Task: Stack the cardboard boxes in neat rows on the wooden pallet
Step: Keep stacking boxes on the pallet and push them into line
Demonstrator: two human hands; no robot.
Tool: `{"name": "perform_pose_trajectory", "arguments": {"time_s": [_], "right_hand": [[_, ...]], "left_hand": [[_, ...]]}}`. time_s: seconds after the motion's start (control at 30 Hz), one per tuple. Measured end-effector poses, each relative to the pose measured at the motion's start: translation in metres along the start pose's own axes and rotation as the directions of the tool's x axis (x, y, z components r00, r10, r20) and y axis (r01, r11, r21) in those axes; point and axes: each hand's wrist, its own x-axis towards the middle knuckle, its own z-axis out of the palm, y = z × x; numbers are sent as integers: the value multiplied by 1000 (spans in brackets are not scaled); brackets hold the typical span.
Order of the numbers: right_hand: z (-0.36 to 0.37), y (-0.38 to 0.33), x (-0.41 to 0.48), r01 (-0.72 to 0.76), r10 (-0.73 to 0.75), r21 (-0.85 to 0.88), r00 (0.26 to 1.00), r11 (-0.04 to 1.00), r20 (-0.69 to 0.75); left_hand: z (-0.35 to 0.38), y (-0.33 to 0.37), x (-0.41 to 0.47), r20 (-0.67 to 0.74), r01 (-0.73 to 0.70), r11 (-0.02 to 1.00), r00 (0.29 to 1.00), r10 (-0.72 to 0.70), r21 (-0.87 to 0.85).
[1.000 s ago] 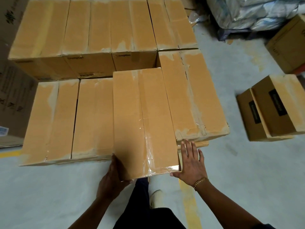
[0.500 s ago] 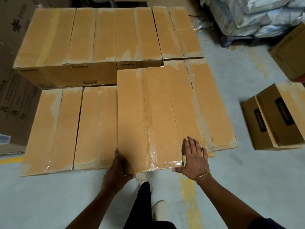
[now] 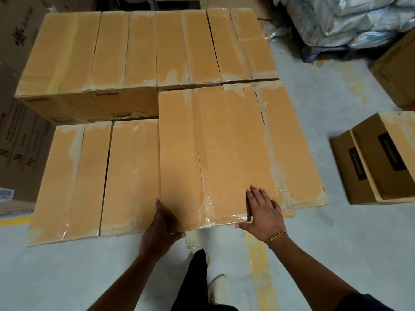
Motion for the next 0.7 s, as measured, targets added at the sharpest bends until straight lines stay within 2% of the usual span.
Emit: {"name": "perform_pose_trajectory", "arguments": {"time_s": [0.53, 0.7], "right_hand": [[-2, 0, 10, -31, 29, -21, 996, 999, -79], [1, 7, 8, -53, 54, 32, 998, 998, -42]], "left_hand": [[-1, 5, 12, 8, 21, 1000, 1000, -21, 20], [-5, 3, 12, 53, 47, 998, 997, -49, 34]]}}
